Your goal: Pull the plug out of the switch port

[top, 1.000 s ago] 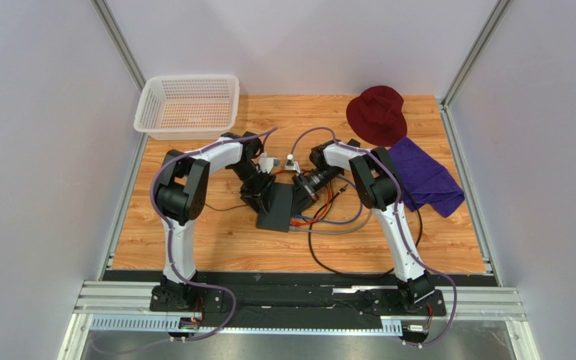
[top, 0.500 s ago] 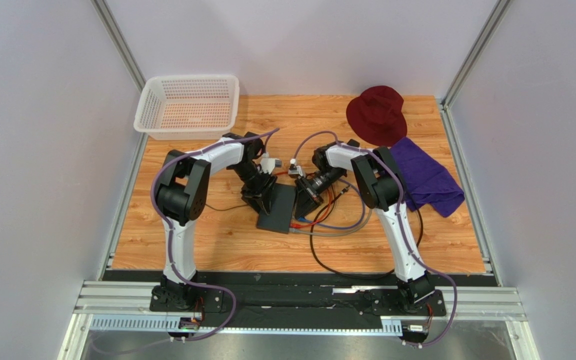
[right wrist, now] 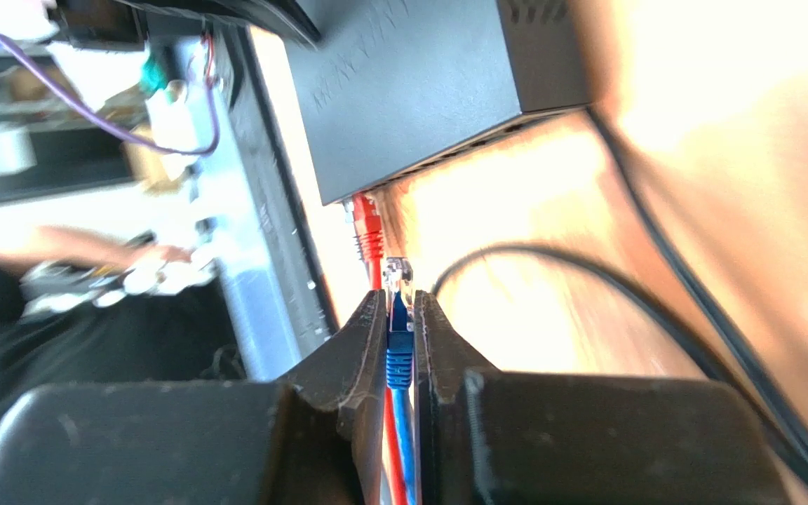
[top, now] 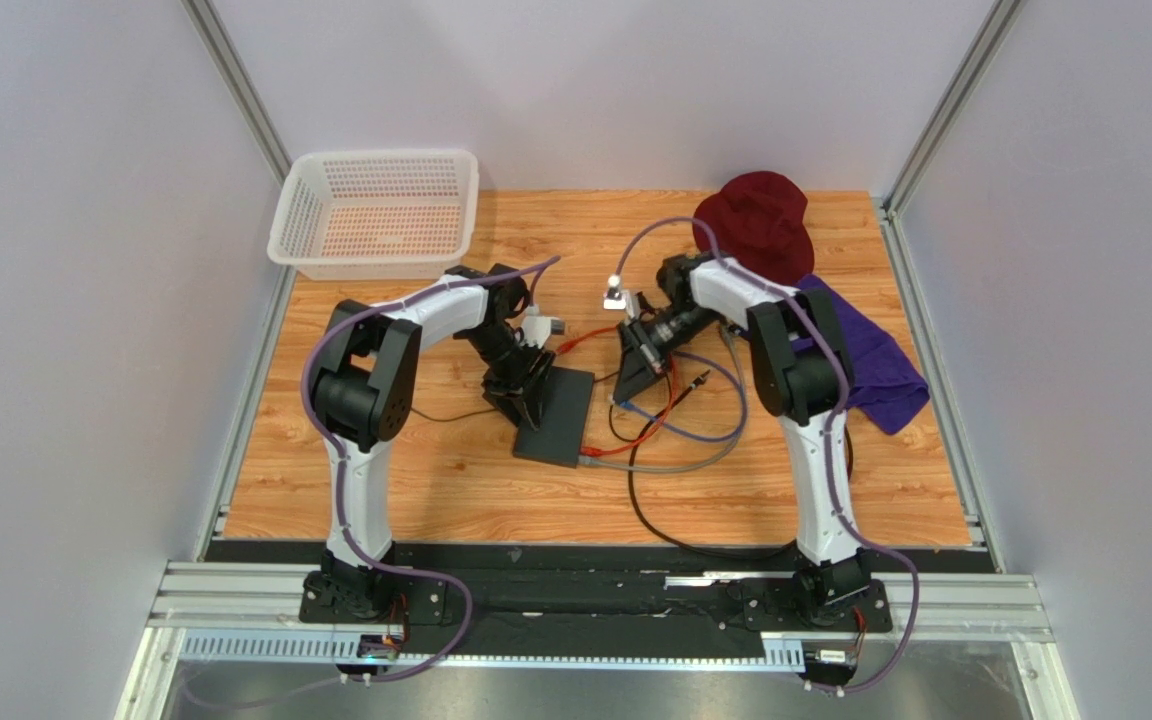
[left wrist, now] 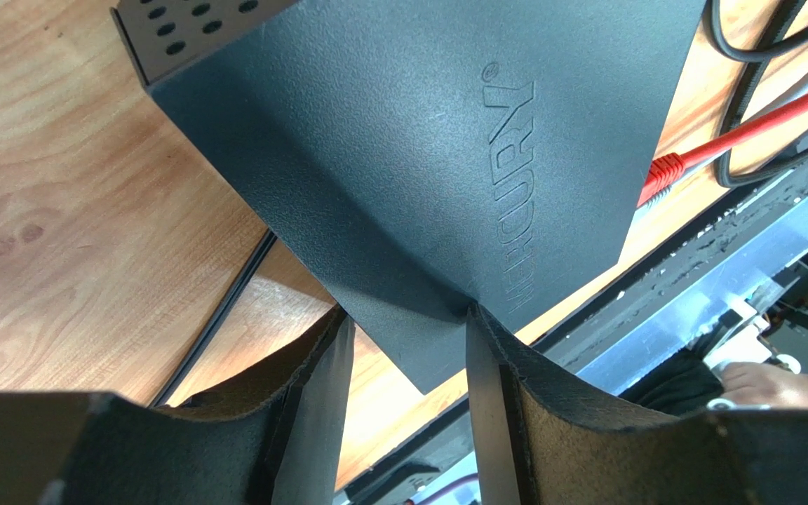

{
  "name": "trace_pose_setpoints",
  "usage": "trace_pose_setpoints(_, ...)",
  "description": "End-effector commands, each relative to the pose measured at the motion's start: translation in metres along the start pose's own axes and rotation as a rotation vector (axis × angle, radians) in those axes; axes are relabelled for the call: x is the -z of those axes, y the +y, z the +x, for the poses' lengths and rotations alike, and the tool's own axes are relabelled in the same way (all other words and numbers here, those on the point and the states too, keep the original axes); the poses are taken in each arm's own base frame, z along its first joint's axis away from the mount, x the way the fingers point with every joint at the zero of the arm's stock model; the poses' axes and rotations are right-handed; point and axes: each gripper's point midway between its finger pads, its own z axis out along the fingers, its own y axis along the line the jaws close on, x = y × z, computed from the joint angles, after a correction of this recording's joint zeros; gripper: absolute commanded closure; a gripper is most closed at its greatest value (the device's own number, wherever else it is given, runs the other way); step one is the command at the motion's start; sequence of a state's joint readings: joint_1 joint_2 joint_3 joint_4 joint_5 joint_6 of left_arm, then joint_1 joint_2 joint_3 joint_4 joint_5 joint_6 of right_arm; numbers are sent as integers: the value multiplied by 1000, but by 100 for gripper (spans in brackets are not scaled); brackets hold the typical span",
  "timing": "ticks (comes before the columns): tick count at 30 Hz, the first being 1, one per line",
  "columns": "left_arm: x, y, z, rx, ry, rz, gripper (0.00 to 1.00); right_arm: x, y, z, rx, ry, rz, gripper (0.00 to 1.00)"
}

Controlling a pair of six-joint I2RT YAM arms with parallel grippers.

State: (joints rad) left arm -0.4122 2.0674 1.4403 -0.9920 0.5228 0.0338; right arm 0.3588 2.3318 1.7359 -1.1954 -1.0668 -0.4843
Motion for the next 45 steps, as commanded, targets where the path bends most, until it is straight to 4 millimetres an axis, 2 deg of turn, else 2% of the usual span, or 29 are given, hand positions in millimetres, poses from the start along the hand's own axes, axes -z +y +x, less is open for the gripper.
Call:
trace_pose_setpoints(1, -16, 39, -4, -104, -7, -171, 49, 65, 13, -51, 245, -182, 158, 100)
trace_pose_setpoints(2, -16, 38, -4, -105, -7, -170, 49, 73, 9, -60, 280, -215, 202, 100)
trace_pose_setpoints(6, -14, 38, -7, -113, -12, -176, 48, 110, -27, -73, 268, -289, 411, 99)
trace_pose_setpoints(8, -12, 38, -9, -118, -19, -180, 47, 123, -38, -79, 257, -326, 463, 98)
trace_pose_setpoints(11, -11, 38, -10, -121, -22, -182, 47, 147, -65, -81, 225, -352, 645, 96)
trace_pose_setpoints(12, -11, 38, -10, -121, -23, -182, 47, 162, -73, -82, 192, -373, 749, 95)
trace_pose_setpoints(14, -12, 38, -9, -121, -22, -179, 47, 179, -81, -89, 195, -424, 848, 93)
trace_pose_setpoints(15, -12, 38, -9, -120, -21, -179, 47, 190, -91, -83, 140, -438, 945, 92)
trace_pose_setpoints(17, -12, 37, -7, -119, -19, -174, 47, 208, -91, -86, 126, -484, 1012, 90)
trace_pose_setpoints(18, -12, 37, -8, -120, -20, -173, 47, 221, -94, -87, 99, -501, 1077, 86)
trace_pose_setpoints(20, -11, 36, -9, -120, -24, -172, 47, 233, -93, -87, 68, -535, 1115, 83)
trace_pose_setpoints(23, -10, 34, -9, -121, -29, -166, 46, 240, -84, -88, 67, -563, 1120, 67)
trace_pose_setpoints(24, -9, 34, -9, -117, -32, -166, 45, 239, -80, -90, 69, -573, 1106, 59)
trace_pose_setpoints(25, -8, 34, -10, -117, -37, -165, 45, 236, -77, -89, 72, -572, 1087, 57)
trace_pose_setpoints(29, 1, 33, -15, -123, -59, -180, 44, 221, -43, -93, 146, -583, 943, 53)
trace_pose_setpoints(30, 10, 29, -20, -135, -87, -191, 43, 215, -23, -95, 193, -590, 867, 53)
trace_pose_setpoints(34, 40, 18, -34, -173, -198, -226, 41, 204, 19, -89, 301, -562, 783, 50)
trace_pose_setpoints(35, 46, 14, -35, -178, -219, -225, 40, 190, 23, -81, 306, -533, 750, 50)
trace_pose_setpoints(37, 60, 1, -36, -192, -273, -193, 40, 175, 42, -73, 357, -518, 686, 50)
trace_pose_setpoints(38, 63, -2, -34, -191, -288, -185, 40, 159, 50, -69, 381, -491, 646, 49)
trace_pose_setpoints(39, 68, -6, -29, -184, -308, -175, 40, 138, 49, -56, 378, -449, 584, 50)
trace_pose_setpoints(41, 69, -17, -26, -205, -335, -122, 40, 110, 48, -42, 377, -375, 532, 51)
trace_pose_setpoints(42, 72, -22, -23, -213, -352, -110, 40, 86, 49, -32, 372, -321, 488, 56)
trace_pose_setpoints(45, 67, -19, -13, -174, -352, -115, 40, 40, 46, -15, 323, -222, 391, 59)
